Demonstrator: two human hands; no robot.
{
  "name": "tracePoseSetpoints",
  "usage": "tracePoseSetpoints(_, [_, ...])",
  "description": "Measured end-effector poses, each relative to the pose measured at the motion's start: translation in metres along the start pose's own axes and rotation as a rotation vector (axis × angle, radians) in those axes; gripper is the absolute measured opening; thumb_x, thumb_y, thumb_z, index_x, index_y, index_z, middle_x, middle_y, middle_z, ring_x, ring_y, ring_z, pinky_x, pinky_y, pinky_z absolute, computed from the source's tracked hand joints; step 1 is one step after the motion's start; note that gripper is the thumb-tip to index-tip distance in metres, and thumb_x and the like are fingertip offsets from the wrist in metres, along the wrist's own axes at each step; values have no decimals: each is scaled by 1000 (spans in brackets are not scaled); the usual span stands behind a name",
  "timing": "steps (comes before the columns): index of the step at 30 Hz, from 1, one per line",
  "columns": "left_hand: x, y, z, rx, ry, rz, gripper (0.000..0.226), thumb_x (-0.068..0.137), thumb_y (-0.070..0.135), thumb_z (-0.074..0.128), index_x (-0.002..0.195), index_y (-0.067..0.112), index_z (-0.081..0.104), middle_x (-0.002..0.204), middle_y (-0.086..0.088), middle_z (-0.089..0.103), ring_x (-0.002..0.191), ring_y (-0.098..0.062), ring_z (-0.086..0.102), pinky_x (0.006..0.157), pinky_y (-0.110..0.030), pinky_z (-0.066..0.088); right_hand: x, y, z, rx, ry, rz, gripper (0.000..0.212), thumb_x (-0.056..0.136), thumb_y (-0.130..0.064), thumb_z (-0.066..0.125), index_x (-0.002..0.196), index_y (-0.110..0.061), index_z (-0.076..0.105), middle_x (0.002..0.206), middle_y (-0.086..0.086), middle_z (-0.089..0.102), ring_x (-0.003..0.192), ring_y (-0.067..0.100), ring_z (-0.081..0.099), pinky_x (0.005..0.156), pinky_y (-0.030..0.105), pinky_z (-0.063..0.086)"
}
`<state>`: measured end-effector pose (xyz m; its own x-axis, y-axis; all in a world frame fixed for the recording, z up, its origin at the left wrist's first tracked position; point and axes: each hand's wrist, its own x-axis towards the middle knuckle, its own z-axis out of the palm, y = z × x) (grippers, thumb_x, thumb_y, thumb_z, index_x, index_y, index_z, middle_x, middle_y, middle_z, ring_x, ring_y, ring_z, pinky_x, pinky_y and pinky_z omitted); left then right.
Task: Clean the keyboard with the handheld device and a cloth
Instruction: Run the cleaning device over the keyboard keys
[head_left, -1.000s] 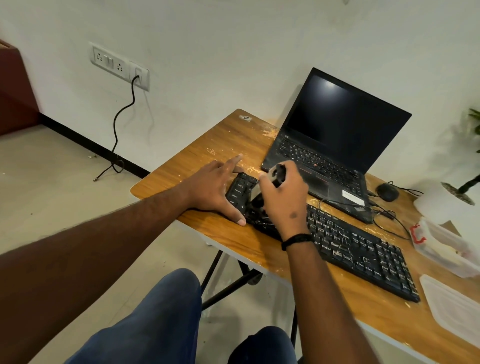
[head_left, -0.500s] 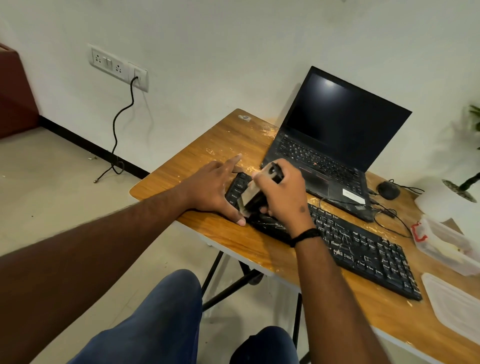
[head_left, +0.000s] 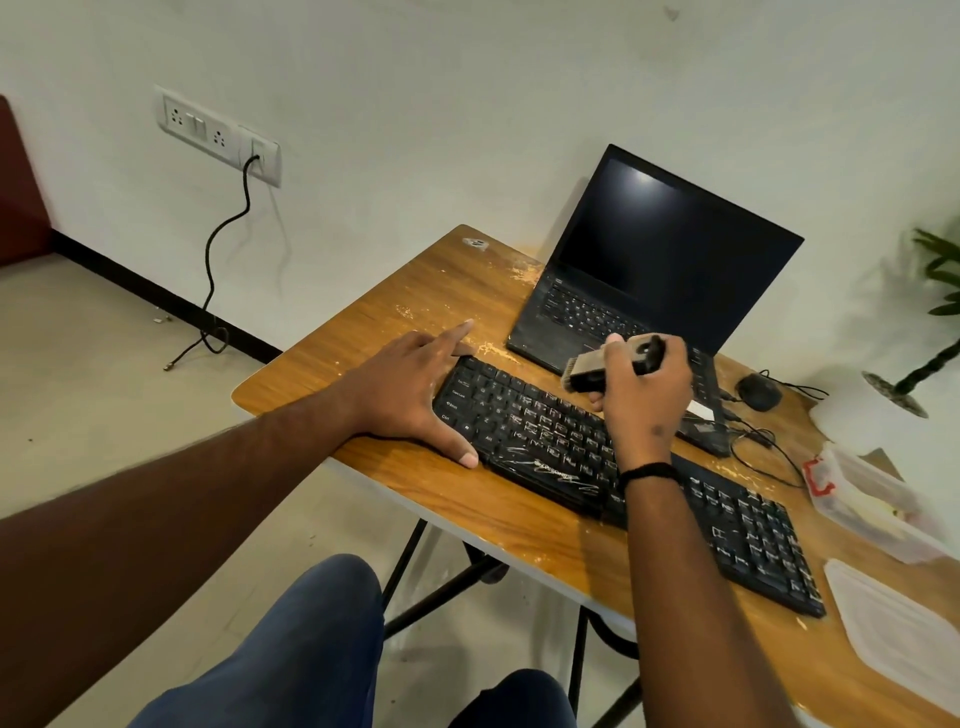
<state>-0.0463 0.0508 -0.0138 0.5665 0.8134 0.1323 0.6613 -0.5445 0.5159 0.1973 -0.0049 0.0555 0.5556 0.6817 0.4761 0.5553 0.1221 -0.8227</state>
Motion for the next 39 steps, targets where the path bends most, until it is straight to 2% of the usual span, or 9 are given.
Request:
tracePoseSetpoints(3, [0, 0, -1, -3, 2, -4, 154, 39, 95, 72, 159, 37, -6, 161, 6, 32, 147, -20, 25, 120, -48, 30, 0, 2, 7, -126, -66, -85, 21, 92, -31, 65, 98, -15, 53, 81, -7, 57, 75, 10, 59, 66, 26, 53])
tracePoseSetpoints(7, [-1, 1, -1, 3, -3, -11, 154, 40, 93, 74, 159, 36, -6, 162, 3, 32, 148, -22, 26, 120, -47, 30, -3, 4, 15, -186, -138, -151, 22, 93, -31, 64, 101, -15, 52, 80, -9, 56, 72, 5, 56, 59, 12, 42])
tracePoseSetpoints(11, [1, 0, 0, 8, -4, -7, 154, 39, 96, 70, 158, 36, -6, 161, 4, 33, 147, -22, 27, 120, -48, 30, 1, 9, 15, -201, -299, -127, 19, 91, -33, 63, 97, -21, 50, 83, -6, 55, 82, 24, 64, 64, 45, 59])
tracePoseSetpoints(13, [1, 0, 0, 8, -1, -2, 153, 39, 96, 70, 159, 36, -6, 160, 4, 34, 146, -21, 27, 120, -45, 29, 4, 6, 14, -210, -294, -129, 19, 91, -33, 64, 96, -19, 51, 83, -7, 53, 80, 20, 62, 66, 49, 59])
tracePoseSetpoints(19, [0, 0, -1, 13, -3, -7, 153, 39, 97, 69, 158, 36, -6, 160, 4, 34, 146, -22, 28, 120, -47, 29, 6, 0, 16, -223, -428, -111, 18, 93, -29, 63, 93, -19, 48, 88, -1, 55, 80, 30, 66, 60, 45, 59])
tracePoseSetpoints(24, [-1, 1, -2, 9, -4, -16, 153, 39, 96, 70, 158, 37, -7, 160, 2, 33, 147, -23, 27, 119, -46, 29, 11, 0, 15, -255, -404, -143, 19, 93, -28, 63, 97, -15, 50, 88, -2, 55, 75, 20, 62, 57, 35, 56])
tracePoseSetpoints(28, [-2, 3, -3, 14, 1, -12, 152, 42, 91, 75, 159, 35, -6, 161, 2, 32, 147, -23, 26, 118, -45, 28, 14, 1, 11, -268, -391, -136, 20, 94, -26, 62, 100, -11, 51, 89, -2, 54, 69, 11, 56, 43, 14, 45])
tracePoseSetpoints(33, [-3, 6, -4, 22, 1, -12, 152, 44, 87, 79, 160, 34, -5, 161, -1, 32, 146, -23, 27, 118, -43, 27, 21, 9, 3, -240, -451, -66, 20, 93, -27, 63, 97, -10, 52, 94, 8, 57, 71, 27, 61, 39, 19, 44])
tracePoseSetpoints(39, [-3, 7, -4, 21, -2, -15, 151, 44, 87, 79, 159, 34, -5, 161, -1, 31, 147, -23, 27, 118, -43, 27, 29, 10, -3, -309, -439, -94, 23, 92, -27, 64, 98, -7, 54, 91, 4, 57, 77, 20, 58, 51, 22, 47])
